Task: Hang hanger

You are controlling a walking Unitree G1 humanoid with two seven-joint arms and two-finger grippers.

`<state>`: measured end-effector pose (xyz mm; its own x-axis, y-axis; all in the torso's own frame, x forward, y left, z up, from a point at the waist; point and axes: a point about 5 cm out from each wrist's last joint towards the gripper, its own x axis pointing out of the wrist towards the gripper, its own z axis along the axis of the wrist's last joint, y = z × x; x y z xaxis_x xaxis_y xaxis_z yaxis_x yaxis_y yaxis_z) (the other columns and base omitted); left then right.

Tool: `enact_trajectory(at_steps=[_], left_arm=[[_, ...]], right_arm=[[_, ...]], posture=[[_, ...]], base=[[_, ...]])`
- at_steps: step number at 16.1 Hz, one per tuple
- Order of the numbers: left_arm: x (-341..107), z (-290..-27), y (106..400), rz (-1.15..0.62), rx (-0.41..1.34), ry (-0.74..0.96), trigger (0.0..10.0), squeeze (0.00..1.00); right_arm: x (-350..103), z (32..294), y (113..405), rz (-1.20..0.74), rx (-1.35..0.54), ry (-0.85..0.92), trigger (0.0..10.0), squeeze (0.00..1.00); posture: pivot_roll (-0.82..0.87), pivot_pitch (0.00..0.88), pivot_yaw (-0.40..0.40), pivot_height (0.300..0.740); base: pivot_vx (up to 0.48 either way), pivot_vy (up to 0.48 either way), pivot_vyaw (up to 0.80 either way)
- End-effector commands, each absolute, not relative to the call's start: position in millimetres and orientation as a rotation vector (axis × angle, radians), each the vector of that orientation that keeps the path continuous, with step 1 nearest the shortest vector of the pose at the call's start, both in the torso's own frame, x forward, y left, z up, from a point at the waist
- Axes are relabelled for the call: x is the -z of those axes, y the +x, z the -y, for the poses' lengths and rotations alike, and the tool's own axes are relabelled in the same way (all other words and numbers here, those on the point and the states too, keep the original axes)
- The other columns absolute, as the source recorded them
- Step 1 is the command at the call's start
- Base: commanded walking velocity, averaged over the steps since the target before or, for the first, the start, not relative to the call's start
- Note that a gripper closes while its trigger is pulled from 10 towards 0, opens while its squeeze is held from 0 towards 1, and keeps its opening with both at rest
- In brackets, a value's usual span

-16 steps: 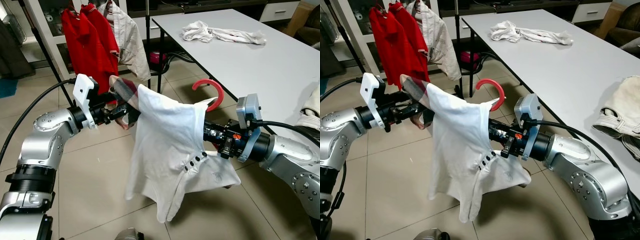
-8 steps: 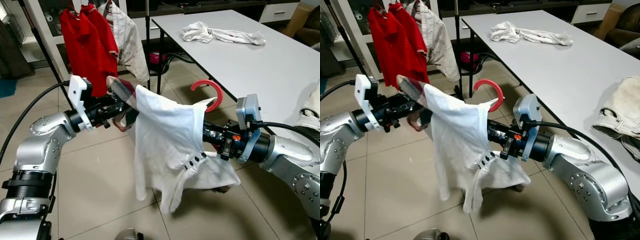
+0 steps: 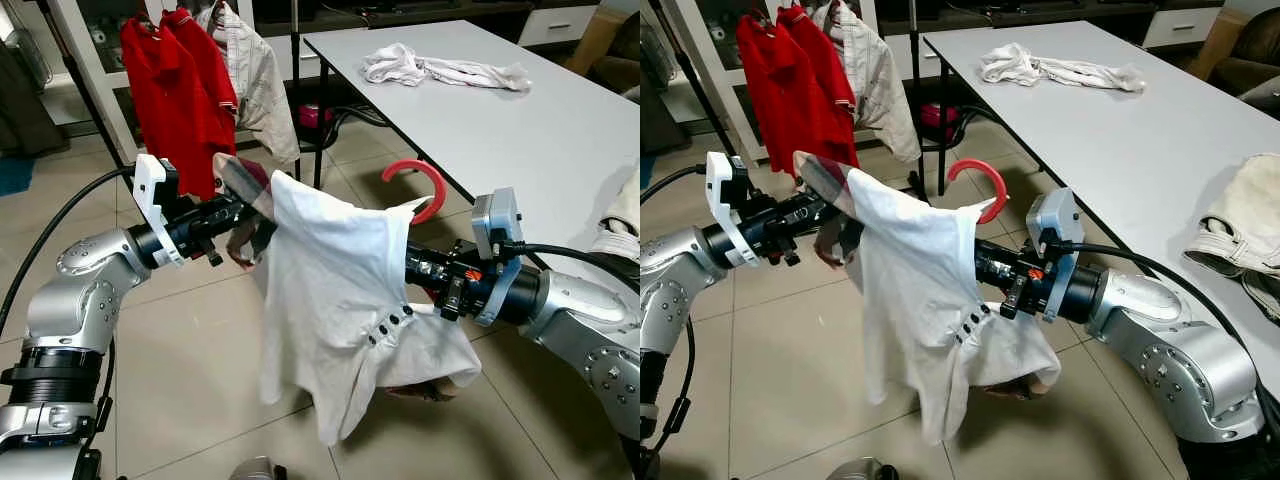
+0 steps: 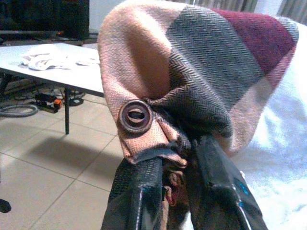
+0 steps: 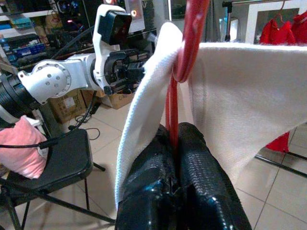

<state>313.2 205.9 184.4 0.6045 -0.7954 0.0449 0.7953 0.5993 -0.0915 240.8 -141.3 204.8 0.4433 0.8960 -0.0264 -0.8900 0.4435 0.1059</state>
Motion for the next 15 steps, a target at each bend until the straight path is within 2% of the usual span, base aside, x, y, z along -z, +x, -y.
enact_trajectory(at_steps=[1,6,15], left_arm=[[-193.3,-206.5,314.5,0.035,0.922,-0.106,0.0,0.00],[-196.4,-216.8,318.7,0.058,0.827,-0.094,0.0,0.00],[-197.7,-259.9,317.6,0.170,0.508,-0.195,0.0,0.00]], right_arm=[[-211.6,144.7,243.0,-0.052,-1.099,0.070,10.0,0.00],[-210.7,146.2,244.7,-0.051,-1.081,0.066,10.0,0.00],[-210.3,157.0,251.6,-0.054,-0.985,0.051,10.0,0.00]], posture=[[-0.02,0.000,0.022,0.740],[-0.02,0.000,0.022,0.740],[-0.03,0.000,0.019,0.740]], base=[[0.000,0.000,0.00],[0.000,0.000,0.00],[0.000,0.000,0.00]])
